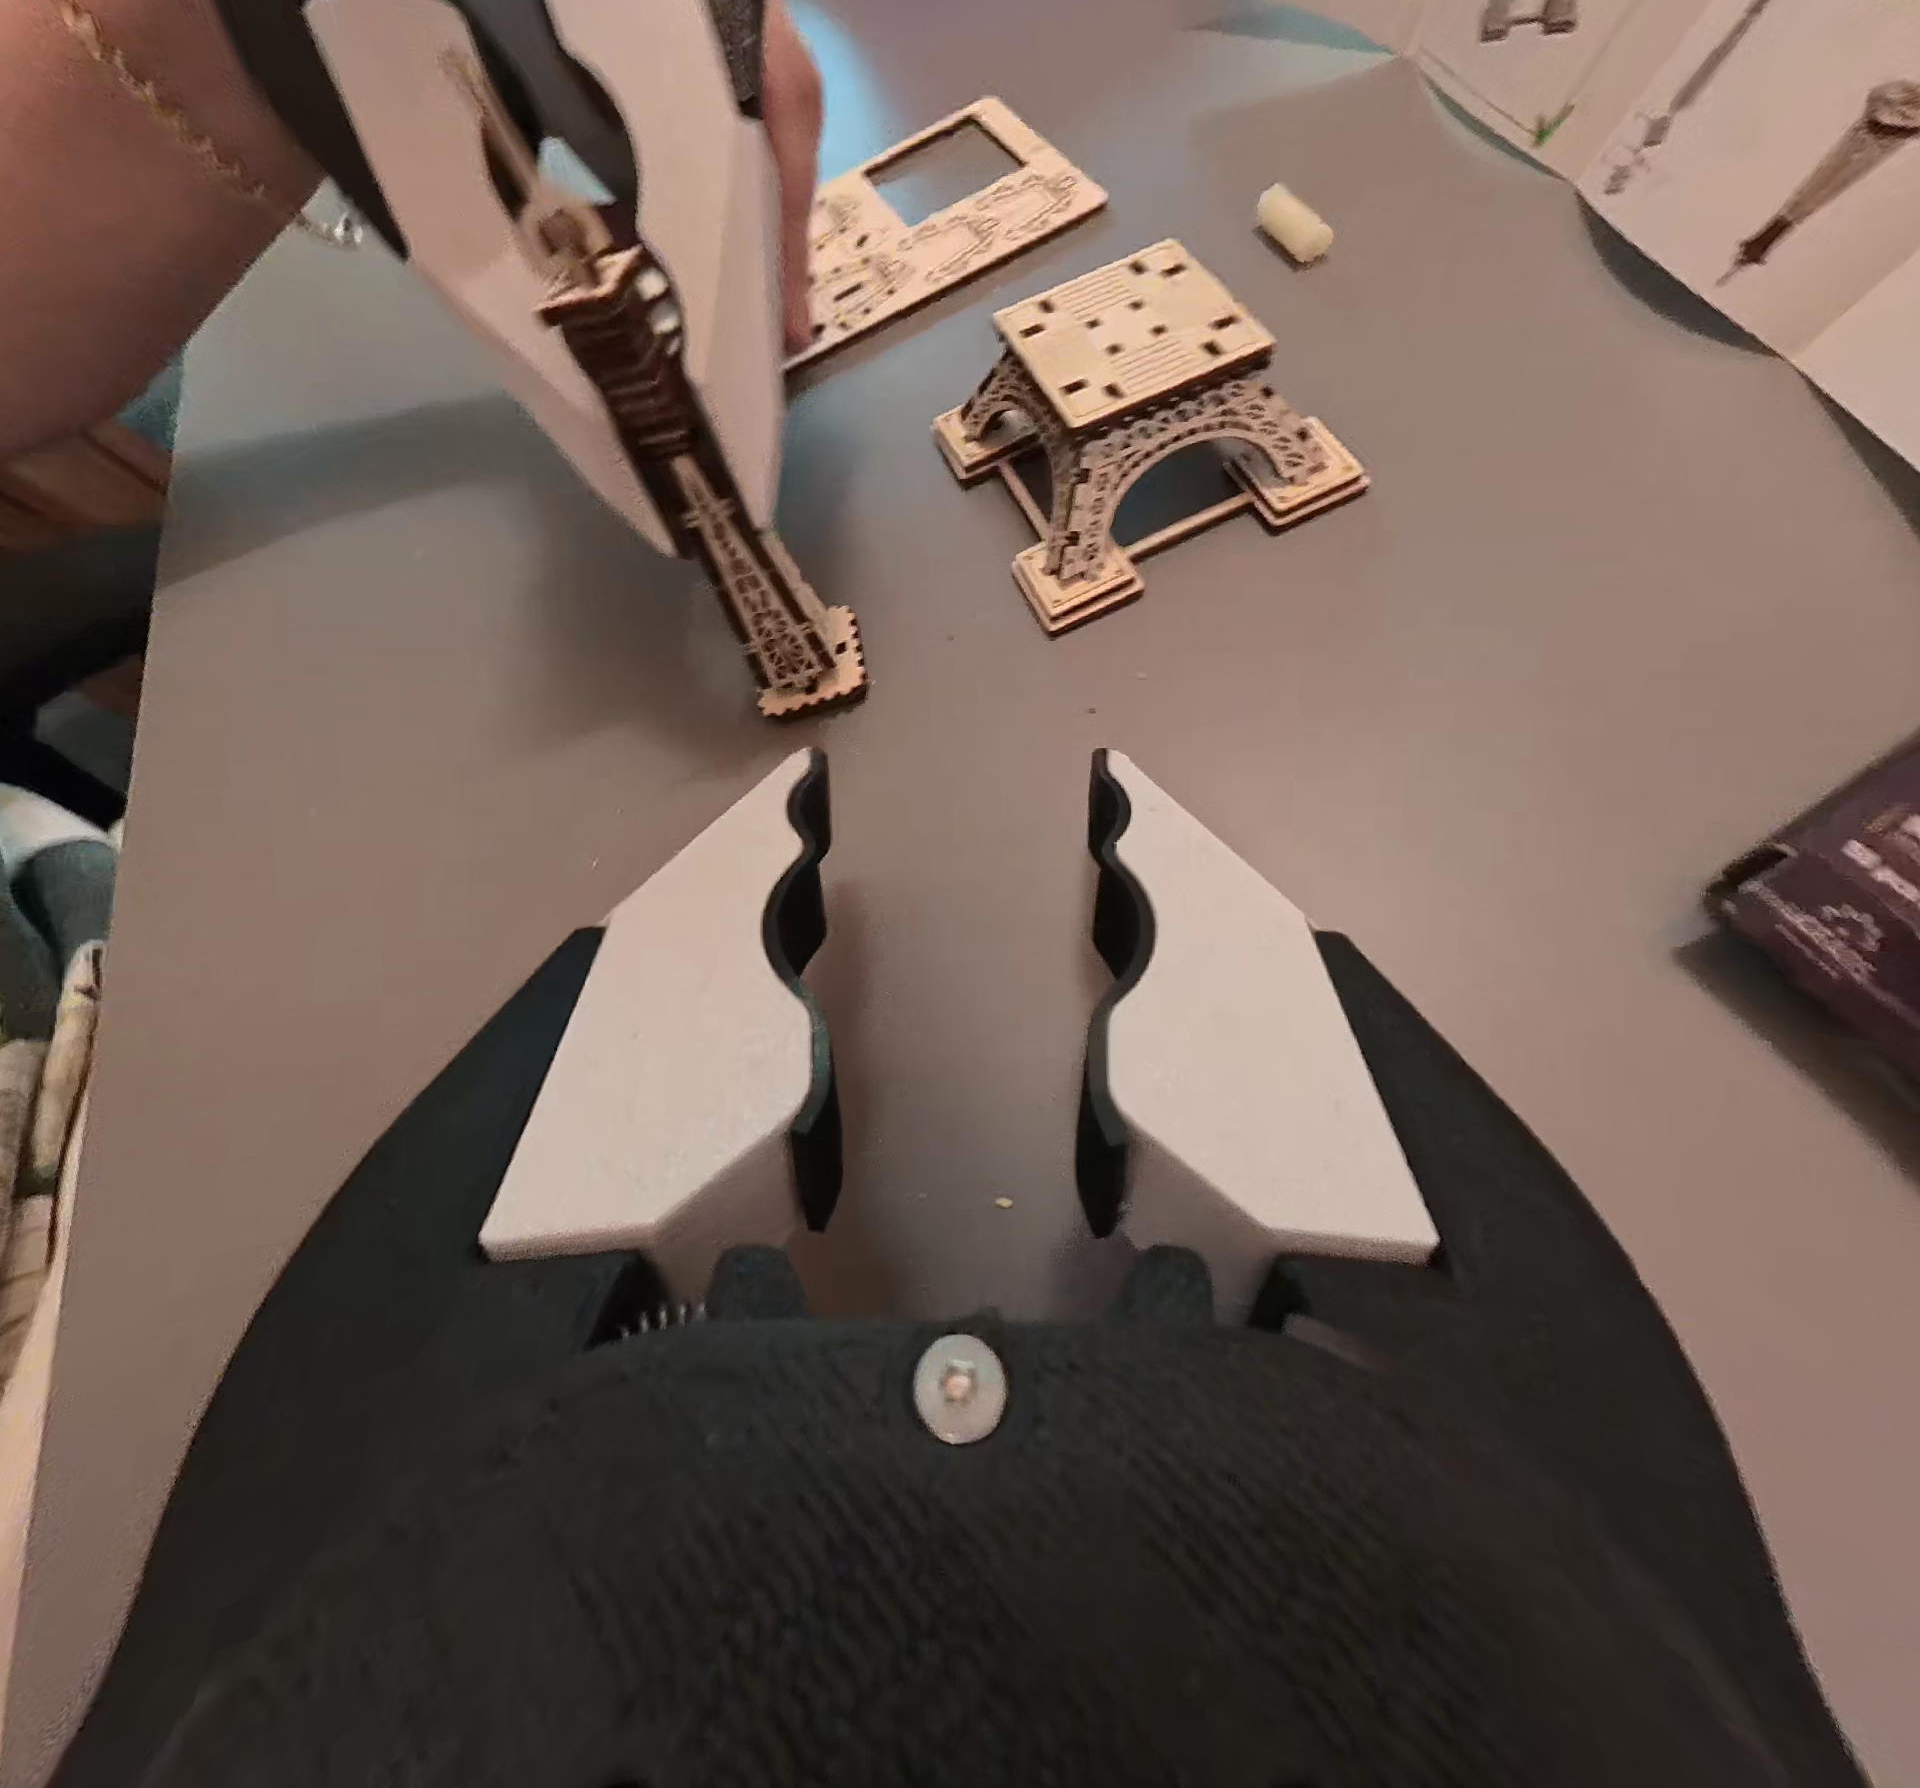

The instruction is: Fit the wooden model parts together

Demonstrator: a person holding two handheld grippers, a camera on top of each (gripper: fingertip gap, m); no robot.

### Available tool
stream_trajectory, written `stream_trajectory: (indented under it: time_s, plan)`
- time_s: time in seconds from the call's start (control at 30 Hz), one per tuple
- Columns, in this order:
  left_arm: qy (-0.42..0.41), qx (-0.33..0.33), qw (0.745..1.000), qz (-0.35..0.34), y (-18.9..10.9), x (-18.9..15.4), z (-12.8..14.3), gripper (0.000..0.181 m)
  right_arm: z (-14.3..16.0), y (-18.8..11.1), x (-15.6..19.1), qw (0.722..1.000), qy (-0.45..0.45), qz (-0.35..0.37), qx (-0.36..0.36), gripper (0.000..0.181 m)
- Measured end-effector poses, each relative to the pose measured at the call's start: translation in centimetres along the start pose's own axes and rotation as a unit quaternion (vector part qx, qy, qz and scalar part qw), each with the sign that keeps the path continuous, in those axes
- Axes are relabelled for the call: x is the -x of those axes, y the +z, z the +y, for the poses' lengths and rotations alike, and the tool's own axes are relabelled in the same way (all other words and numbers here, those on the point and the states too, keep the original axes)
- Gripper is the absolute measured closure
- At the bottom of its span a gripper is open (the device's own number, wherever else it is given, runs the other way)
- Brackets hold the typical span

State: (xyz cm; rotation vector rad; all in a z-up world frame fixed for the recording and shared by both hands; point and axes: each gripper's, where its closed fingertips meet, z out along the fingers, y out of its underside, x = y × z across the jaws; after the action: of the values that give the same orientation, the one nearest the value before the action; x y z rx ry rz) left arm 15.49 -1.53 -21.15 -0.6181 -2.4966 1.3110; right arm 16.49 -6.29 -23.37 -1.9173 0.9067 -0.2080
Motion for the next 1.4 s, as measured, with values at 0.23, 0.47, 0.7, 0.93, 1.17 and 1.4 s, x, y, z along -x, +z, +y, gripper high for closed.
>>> stream_trajectory:
  time_s: [0.23,0.47,0.7,0.93,1.17,1.4]
  plan:
    - [0.021,0.009,1.0,-0.021,0.0,0.1,0.2,0.17,-0.5,1.6,3.1,0.994,-0.105,-0.008,0.026,0.122]
    - [0.042,0.035,0.998,-0.022,0.3,0.3,0.9,0.169,-2.5,3.1,4.1,0.99,-0.135,0.016,-0.02,0.133]
    - [0.042,0.03,0.998,-0.024,0.5,0.3,0.6,0.169,-2.0,4.3,3.5,0.99,-0.136,0.037,-0.004,0.142]
    - [0.011,0.012,1.0,-0.009,0.7,0.2,0.5,0.17,-1.5,5.2,3.7,0.986,-0.161,0.033,0.015,0.159]
    - [-0.004,-0.002,1.0,-0.026,0.3,0.3,0.3,0.163,-1.3,5.3,3.7,0.988,-0.15,0.028,0.021,0.165]
    - [-0.031,-0.056,0.996,-0.063,-0.9,0.7,-0.2,0.158,-1.4,5.5,3.2,0.995,-0.095,0.027,0.023,0.164]
